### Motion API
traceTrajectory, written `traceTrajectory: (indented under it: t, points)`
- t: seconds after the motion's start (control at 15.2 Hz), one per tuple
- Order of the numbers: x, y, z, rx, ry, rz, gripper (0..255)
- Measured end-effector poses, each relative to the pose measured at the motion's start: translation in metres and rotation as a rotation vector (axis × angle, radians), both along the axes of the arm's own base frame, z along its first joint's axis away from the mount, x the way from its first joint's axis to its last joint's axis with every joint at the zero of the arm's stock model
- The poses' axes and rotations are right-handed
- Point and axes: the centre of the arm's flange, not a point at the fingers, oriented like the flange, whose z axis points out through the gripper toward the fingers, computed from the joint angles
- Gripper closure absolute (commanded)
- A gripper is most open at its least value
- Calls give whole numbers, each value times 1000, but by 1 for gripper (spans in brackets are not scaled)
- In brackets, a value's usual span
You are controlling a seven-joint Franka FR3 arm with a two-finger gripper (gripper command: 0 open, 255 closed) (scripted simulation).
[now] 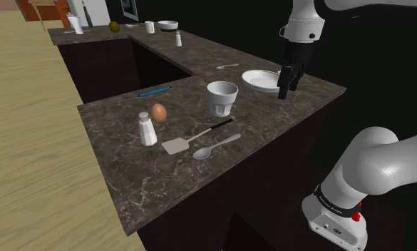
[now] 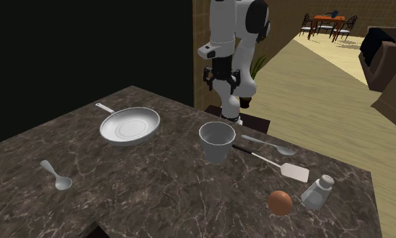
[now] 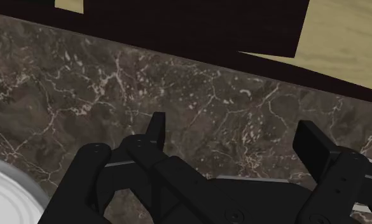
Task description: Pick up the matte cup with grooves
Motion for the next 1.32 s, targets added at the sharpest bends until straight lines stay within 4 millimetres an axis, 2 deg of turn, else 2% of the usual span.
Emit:
traceTrajectory:
  t: [0.13, 0.26, 1.19, 1.32]
  points:
    - [6, 0, 0, 4, -1, -1, 0]
    - [27, 3, -3, 16, -3, -5, 0]
    - [203, 3, -25, 120, -28, -40, 0]
    - [217, 3, -29, 128, -29, -43, 0]
